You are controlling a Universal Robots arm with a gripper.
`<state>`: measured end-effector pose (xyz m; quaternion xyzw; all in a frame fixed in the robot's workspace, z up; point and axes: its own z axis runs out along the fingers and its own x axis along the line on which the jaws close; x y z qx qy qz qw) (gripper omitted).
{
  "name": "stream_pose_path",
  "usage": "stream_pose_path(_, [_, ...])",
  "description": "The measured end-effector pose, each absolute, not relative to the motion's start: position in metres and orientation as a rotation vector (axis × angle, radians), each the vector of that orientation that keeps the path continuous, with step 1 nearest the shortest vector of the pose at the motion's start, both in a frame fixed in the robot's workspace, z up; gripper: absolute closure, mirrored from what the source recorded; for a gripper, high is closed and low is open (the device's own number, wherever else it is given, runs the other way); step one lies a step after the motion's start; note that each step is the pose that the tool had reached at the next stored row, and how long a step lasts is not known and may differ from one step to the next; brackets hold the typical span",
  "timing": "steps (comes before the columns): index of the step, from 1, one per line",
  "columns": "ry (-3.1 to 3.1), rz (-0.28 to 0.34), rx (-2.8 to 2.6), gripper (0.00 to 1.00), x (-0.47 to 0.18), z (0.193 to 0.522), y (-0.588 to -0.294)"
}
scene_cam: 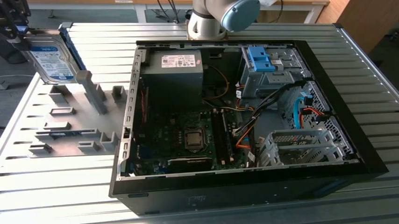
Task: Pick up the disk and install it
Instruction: 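Pick up the disk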
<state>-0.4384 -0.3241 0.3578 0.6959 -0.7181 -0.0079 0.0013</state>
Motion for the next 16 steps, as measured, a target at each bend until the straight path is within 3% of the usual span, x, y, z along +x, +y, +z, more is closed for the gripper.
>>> stream_pose_path(16, [-2.254, -0.025, 2.185, 0.64, -0.4384, 0.3634, -0.3241])
